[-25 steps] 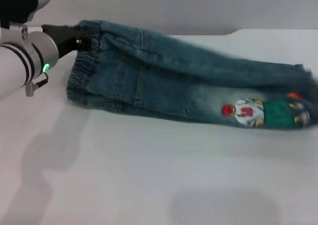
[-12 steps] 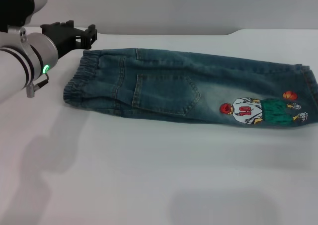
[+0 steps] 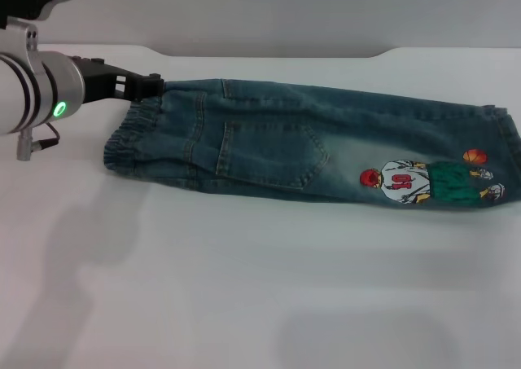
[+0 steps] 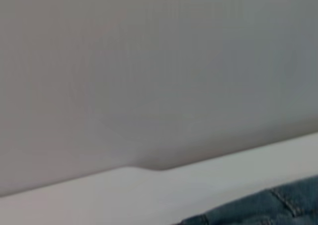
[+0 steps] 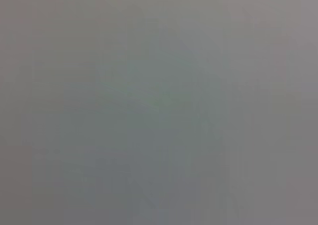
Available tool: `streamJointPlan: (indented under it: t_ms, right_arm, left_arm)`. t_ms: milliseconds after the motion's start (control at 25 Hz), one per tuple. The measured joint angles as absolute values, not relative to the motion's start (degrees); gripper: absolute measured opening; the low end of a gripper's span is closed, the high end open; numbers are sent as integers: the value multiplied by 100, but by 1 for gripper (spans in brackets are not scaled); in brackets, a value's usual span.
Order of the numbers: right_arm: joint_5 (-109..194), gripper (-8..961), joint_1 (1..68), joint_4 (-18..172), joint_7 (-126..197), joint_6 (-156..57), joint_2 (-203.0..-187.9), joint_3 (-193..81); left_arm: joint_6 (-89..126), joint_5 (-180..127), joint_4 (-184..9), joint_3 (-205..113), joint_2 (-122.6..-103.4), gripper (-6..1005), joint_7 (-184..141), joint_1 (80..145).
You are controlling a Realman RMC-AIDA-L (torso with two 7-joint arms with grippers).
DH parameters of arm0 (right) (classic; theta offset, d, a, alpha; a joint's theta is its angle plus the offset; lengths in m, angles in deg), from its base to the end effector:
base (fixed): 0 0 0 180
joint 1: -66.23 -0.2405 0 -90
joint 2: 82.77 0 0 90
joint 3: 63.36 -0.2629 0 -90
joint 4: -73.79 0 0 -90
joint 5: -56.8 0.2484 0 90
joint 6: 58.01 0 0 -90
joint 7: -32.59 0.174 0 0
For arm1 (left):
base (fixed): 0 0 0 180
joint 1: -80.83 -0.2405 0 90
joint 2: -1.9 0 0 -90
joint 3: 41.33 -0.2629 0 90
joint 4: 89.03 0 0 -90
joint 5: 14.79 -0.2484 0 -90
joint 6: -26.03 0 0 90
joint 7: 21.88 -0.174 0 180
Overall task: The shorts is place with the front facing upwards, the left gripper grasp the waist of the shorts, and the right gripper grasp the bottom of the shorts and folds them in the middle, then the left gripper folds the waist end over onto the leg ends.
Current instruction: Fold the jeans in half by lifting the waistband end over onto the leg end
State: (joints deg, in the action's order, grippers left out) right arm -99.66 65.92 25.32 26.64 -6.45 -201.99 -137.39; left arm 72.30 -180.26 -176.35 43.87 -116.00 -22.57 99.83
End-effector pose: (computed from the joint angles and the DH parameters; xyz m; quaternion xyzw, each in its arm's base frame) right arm 0.3308 0.3530 0.0041 -0.6407 0.2018 0.2886 0.6823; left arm -0.1916 0.4453 -0.0021 -0.8031 -0.3608 -0.0271 0.4734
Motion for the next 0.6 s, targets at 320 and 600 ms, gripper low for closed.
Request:
streamJointPlan:
  t_ms: [320,600]
  right_arm:
    - [-9964,424,5793,3470,2661,-530,-20208,-13249]
    - [-9960,93,5654,3575,2649,-532,-20230,-12795]
  left_arm:
    - [8782,-18028,-17534,4695,-11605,852,-2385,10635]
    - [9289,-18025,-17091,4859,-11605,851,-2424,11019]
